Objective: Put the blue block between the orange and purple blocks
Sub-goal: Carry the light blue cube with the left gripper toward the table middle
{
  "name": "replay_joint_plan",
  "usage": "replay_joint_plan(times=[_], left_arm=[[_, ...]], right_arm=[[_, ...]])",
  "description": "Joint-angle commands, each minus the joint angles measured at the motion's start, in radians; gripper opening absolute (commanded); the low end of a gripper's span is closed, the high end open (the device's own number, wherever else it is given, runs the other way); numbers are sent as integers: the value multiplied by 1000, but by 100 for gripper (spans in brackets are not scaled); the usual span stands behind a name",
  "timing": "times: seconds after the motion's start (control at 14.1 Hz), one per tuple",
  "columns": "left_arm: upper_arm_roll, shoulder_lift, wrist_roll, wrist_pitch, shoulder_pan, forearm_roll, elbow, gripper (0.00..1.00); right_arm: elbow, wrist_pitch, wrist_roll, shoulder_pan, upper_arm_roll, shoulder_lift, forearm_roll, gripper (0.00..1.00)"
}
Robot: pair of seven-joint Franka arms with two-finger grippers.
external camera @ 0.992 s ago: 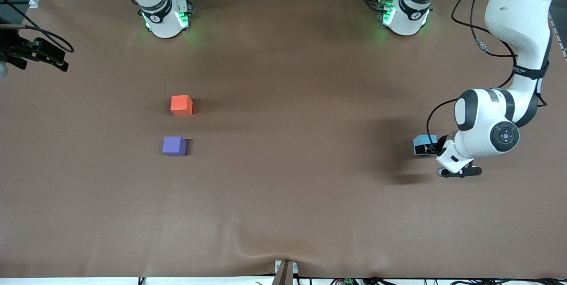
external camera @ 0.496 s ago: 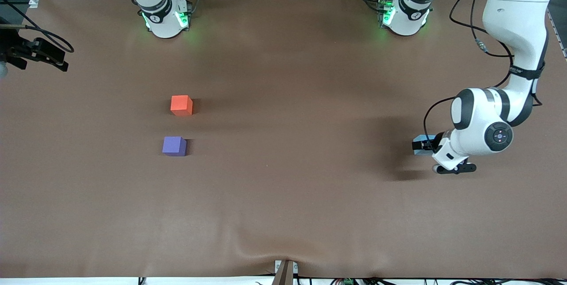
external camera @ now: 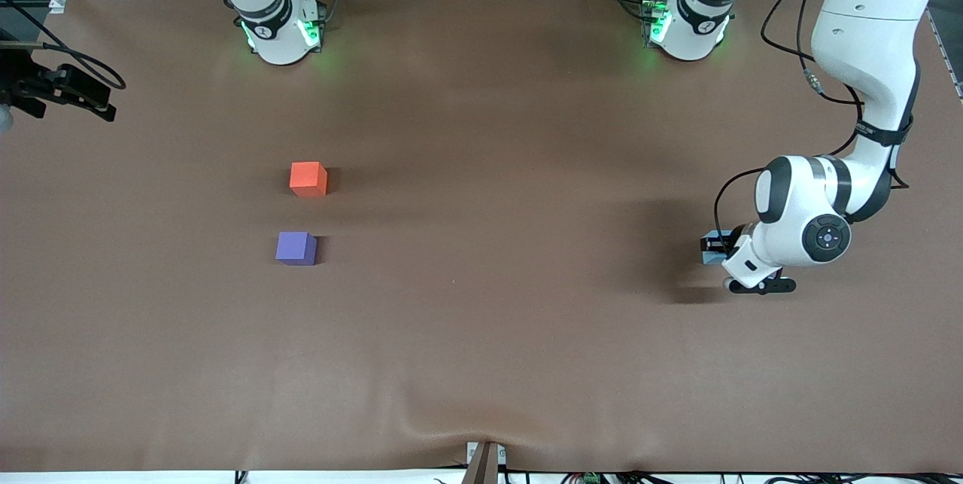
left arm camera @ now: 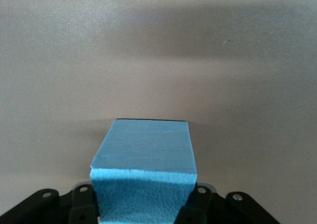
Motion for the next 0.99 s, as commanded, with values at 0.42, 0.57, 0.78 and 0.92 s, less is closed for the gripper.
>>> replay_joint_plan(times=[0.42, 0.57, 0.78, 0.92], left_arm=[[-78, -93, -383, -125, -316, 2, 55, 35], [-87, -39, -532, -128, -438, -50, 135, 35], [-85, 88, -674, -128, -608, -194, 296, 35], [-82, 179, -768, -114, -705, -207, 393, 35]], right_arm=[[20, -10, -7, -2, 0, 10, -5, 100], [20, -8, -7, -1, 0, 10, -5, 100], [20, -7, -7, -1, 0, 10, -5, 100], [20, -7, -7, -1, 0, 10, -5, 100]])
